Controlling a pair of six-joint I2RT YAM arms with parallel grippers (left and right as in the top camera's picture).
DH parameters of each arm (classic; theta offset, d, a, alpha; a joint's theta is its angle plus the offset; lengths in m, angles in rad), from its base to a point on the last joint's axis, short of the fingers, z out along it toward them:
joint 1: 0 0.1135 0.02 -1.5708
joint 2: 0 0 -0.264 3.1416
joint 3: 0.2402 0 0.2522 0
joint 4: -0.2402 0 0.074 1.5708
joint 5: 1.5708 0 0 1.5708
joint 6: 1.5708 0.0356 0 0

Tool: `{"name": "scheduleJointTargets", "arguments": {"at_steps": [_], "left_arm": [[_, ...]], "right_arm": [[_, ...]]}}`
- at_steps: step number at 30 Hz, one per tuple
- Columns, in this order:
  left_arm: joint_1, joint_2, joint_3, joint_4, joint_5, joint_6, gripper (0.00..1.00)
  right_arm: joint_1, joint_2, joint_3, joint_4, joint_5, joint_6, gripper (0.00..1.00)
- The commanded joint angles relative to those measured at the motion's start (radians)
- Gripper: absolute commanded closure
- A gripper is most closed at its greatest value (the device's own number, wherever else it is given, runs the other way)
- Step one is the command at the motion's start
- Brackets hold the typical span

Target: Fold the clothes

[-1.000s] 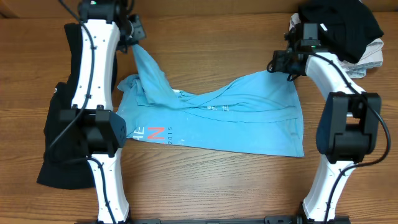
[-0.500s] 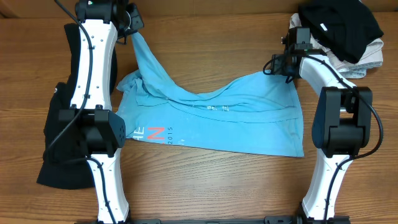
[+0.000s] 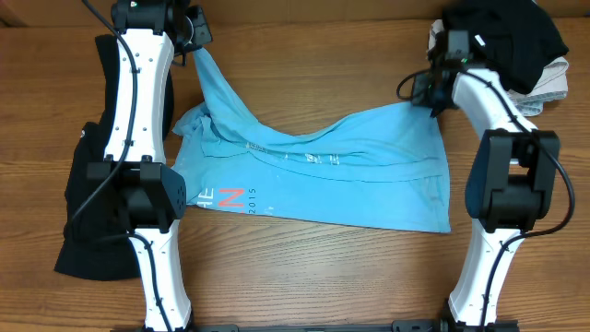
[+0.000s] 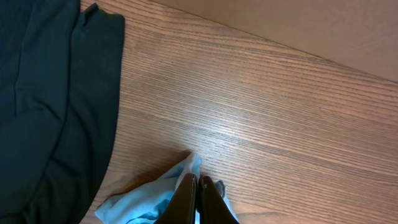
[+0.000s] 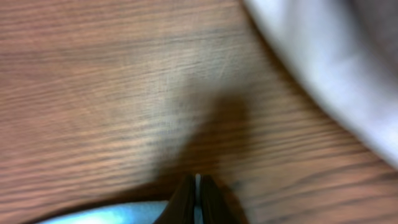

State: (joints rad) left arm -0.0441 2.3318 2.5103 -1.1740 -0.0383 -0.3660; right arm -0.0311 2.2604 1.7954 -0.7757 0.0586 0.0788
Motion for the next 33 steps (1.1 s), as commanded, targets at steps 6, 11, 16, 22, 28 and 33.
{"name": "scheduleJointTargets", "arguments": {"at_steps": [6,11,16,22,28,33], "left_arm": [[0.029,-0.011,0.031,-0.031,-0.013,0.031,0.96],[0.047,-0.012,0.062,-0.087,-0.013,0.057,0.96],[0.071,-0.016,0.148,-0.19,0.037,0.124,0.96],[0.078,-0.032,0.201,-0.34,0.106,0.17,0.96],[0.078,-0.034,0.201,-0.516,0.087,0.251,0.96],[0.079,-0.06,0.194,-0.516,0.101,0.264,0.96]], "right_arm": [[-0.055,-0.181,0.298,-0.325,-0.058,0.011,0.96],[-0.095,-0.246,0.32,-0.47,-0.138,0.011,0.96],[-0.138,-0.301,0.32,-0.593,-0.184,0.01,0.96],[-0.174,-0.321,0.32,-0.708,-0.187,-0.024,0.96],[-0.176,-0.321,0.308,-0.776,-0.196,-0.034,0.96],[-0.176,-0.323,0.288,-0.815,-0.196,-0.034,0.96]]}}
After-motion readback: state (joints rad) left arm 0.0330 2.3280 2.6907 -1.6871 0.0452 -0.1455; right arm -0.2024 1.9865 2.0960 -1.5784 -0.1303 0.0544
